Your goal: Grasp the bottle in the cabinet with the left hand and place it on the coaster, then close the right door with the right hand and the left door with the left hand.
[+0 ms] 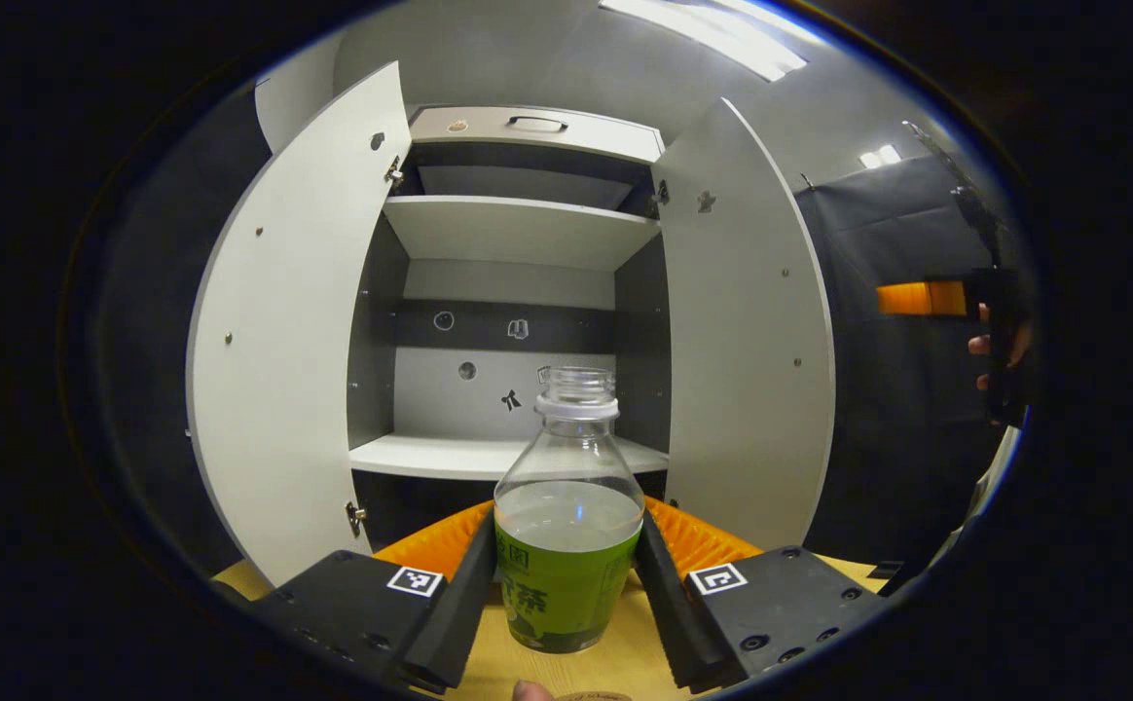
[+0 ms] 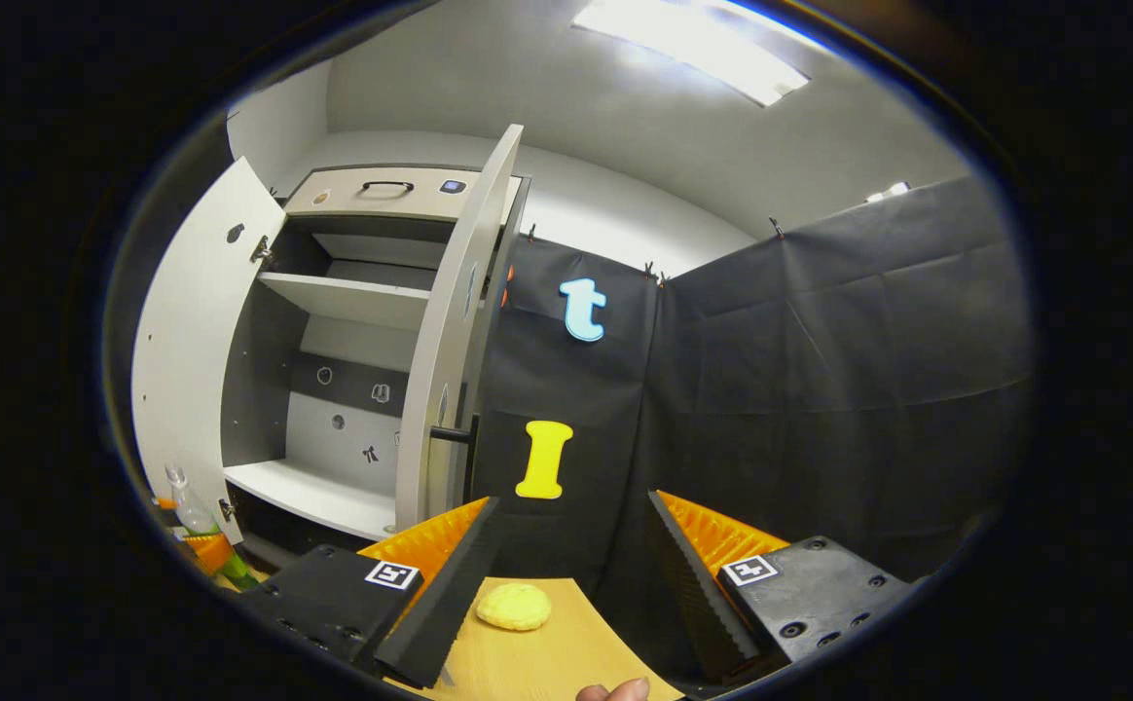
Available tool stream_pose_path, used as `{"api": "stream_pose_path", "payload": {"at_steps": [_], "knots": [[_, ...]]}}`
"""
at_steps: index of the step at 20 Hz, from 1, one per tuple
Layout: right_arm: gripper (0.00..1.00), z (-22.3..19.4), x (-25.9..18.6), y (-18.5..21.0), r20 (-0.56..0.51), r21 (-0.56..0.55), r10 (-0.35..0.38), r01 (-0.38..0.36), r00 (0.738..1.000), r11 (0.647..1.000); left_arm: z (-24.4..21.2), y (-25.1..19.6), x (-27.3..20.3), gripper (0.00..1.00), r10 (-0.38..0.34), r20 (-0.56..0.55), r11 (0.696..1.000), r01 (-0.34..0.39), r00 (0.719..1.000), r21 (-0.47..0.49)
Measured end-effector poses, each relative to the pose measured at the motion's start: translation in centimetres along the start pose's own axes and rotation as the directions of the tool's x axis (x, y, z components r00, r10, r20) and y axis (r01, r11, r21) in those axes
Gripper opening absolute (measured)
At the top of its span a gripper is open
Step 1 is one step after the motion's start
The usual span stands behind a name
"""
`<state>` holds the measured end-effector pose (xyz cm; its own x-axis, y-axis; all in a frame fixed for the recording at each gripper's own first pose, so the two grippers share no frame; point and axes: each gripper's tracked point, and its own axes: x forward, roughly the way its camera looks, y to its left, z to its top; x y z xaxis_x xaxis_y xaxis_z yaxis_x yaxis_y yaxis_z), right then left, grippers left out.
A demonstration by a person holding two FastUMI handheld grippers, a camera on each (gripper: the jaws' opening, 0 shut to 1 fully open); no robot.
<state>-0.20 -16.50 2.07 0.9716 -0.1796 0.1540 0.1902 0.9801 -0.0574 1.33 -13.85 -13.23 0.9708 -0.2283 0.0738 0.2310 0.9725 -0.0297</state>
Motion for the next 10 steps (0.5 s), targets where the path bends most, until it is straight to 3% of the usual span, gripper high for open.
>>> {"api": "stream_pose_path", "payload": {"at_steps": [3,6,10], "knots": [[0.96,-0.2,0.8,-1.2,-0.008,0.028,-0.043,0.043,0.999,0.999,-4.6,-0.9,-2.3,0.77,0.034,-0.035,0.999,-0.035,0.999,-0.025],[0.97,-1.2,1.8,-1.8,-0.044,0.111,-0.058,0.062,0.997,0.992,-9.0,-1.9,-4.3,0.77,0.031,-0.076,0.998,-0.035,0.997,-0.046],[0.97,-1.7,2.7,-2.4,-0.054,0.130,-0.064,0.071,0.996,0.989,-13.4,-2.4,-5.2,0.77,0.024,-0.098,0.998,-0.030,0.995,-0.062]]}}
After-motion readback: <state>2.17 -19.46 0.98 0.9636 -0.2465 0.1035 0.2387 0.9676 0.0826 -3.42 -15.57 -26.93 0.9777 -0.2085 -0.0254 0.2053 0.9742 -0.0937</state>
